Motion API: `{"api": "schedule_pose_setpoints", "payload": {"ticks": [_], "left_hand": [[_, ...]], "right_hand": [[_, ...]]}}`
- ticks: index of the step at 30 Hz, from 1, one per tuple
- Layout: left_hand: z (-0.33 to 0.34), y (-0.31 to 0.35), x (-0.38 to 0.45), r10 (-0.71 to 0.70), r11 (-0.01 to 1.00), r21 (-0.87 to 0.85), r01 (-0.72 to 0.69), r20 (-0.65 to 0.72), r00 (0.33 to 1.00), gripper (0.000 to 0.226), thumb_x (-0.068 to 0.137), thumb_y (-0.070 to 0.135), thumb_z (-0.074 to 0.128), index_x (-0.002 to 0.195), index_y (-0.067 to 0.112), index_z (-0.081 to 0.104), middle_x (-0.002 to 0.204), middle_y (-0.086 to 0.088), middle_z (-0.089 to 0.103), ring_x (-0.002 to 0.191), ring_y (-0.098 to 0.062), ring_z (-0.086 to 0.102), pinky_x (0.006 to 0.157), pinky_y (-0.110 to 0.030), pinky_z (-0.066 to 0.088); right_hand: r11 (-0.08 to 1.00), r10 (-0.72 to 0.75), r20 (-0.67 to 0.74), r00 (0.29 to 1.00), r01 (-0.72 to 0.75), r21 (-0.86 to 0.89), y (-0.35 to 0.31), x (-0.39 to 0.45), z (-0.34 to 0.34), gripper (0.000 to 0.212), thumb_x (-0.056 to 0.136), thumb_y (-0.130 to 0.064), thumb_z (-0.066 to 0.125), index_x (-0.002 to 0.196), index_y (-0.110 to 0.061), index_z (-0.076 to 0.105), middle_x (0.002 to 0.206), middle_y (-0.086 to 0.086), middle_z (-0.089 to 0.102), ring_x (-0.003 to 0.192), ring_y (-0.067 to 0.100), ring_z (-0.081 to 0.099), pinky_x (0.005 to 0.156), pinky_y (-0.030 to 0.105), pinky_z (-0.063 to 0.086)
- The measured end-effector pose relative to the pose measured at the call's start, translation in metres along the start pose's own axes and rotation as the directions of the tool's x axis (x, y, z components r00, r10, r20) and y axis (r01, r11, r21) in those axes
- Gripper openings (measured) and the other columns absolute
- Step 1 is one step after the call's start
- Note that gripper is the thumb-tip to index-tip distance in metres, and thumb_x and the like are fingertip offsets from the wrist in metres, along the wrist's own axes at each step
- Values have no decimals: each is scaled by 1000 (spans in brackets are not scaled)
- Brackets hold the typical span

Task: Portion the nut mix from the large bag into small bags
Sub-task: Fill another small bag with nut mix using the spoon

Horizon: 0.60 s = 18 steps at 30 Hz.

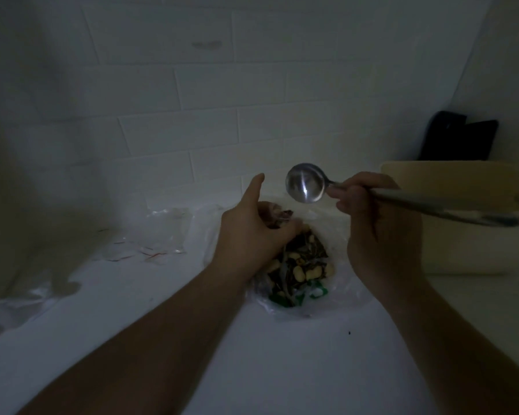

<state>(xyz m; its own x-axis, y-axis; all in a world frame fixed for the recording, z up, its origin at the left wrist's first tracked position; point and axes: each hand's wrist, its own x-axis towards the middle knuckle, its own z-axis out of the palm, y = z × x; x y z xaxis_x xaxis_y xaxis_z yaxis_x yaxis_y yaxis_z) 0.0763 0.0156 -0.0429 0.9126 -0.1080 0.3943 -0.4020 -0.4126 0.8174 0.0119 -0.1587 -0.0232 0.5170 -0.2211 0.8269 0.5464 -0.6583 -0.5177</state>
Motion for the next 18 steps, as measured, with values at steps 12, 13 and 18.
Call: {"api": "schedule_pose_setpoints", "payload": {"ticks": [12, 13, 18], "left_hand": [[-18, 3, 2, -27, 983, -186, 0, -145, 989, 97, 81, 44, 86, 160, 41, 31, 110, 17, 74, 92, 1, 74, 91, -34, 62], [-19, 3, 2, -20, 987, -162, -3, -140, 990, 96, 81, 45, 86, 160, 41, 31, 109, 18, 73, 90, 3, 74, 90, -32, 62], [-14, 1, 1, -32, 995, -100, 23, -87, 996, 94, 82, 47, 83, 160, 43, 30, 103, 22, 72, 88, 6, 72, 90, -25, 59]], "right_hand": [[975, 126, 192, 973, -85, -206, 7, -2, -5, 37, 104, -53, 32, 90, -29, 56, 71, -6, 62, 70, 5, 61, 64, 10, 43], [968, 130, 225, 966, -75, -238, 6, -2, -5, 39, 107, -53, 31, 91, -28, 56, 69, -9, 60, 68, 2, 59, 63, 7, 40], [948, 110, 251, 962, -26, -316, 6, -2, -4, 37, 101, -48, 30, 91, -23, 54, 69, -16, 44, 62, 1, 46, 56, 13, 31]]}}
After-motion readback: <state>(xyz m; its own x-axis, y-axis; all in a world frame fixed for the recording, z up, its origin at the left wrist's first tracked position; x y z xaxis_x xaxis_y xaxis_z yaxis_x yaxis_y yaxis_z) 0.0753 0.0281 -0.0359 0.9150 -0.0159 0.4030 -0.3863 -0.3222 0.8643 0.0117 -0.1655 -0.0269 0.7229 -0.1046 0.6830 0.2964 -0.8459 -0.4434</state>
